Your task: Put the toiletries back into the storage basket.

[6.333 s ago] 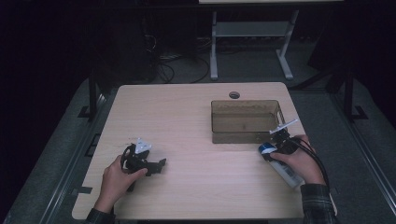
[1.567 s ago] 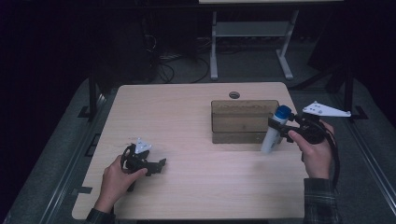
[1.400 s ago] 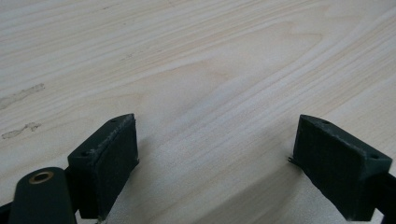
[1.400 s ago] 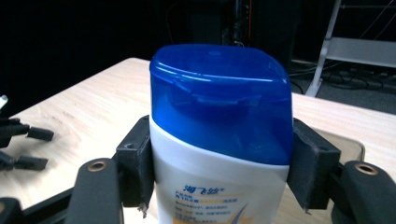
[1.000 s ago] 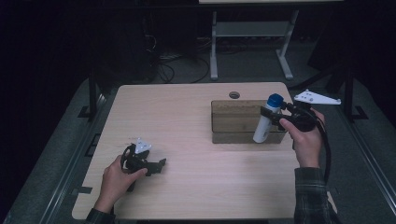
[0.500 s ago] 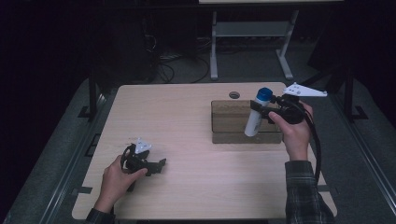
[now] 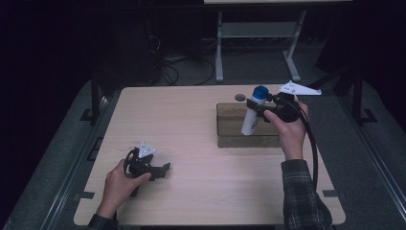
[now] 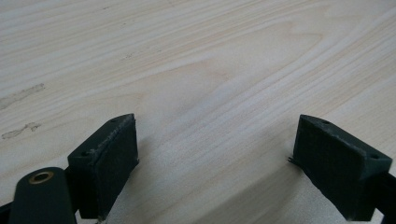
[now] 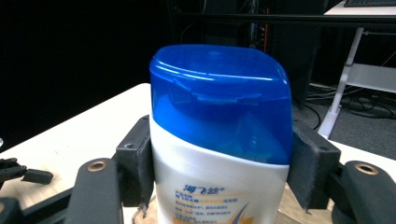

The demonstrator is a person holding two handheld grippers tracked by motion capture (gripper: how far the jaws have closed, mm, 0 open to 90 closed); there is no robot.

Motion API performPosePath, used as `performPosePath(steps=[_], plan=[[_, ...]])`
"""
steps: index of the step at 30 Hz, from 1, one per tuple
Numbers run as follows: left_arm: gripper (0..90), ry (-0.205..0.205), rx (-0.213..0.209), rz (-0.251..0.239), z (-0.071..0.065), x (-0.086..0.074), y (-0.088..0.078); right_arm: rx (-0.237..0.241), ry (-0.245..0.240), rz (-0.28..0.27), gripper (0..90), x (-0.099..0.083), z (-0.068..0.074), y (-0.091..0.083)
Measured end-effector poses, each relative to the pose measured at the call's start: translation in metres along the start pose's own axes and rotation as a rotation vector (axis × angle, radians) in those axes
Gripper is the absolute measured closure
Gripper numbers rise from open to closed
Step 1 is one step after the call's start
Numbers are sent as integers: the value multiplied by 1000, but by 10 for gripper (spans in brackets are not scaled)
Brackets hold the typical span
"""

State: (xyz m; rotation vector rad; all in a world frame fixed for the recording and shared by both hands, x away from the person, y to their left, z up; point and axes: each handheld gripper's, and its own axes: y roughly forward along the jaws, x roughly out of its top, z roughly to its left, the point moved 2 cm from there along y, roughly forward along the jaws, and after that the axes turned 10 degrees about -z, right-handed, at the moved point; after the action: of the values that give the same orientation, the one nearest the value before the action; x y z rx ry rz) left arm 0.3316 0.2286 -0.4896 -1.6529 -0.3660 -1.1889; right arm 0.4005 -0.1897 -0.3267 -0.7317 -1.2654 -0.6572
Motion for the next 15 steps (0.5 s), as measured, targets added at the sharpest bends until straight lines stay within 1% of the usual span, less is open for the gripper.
performPosePath(steps=[15], plan=[[128, 0, -1, 0, 0, 0, 0, 18, -6, 11, 349, -4, 10, 29]])
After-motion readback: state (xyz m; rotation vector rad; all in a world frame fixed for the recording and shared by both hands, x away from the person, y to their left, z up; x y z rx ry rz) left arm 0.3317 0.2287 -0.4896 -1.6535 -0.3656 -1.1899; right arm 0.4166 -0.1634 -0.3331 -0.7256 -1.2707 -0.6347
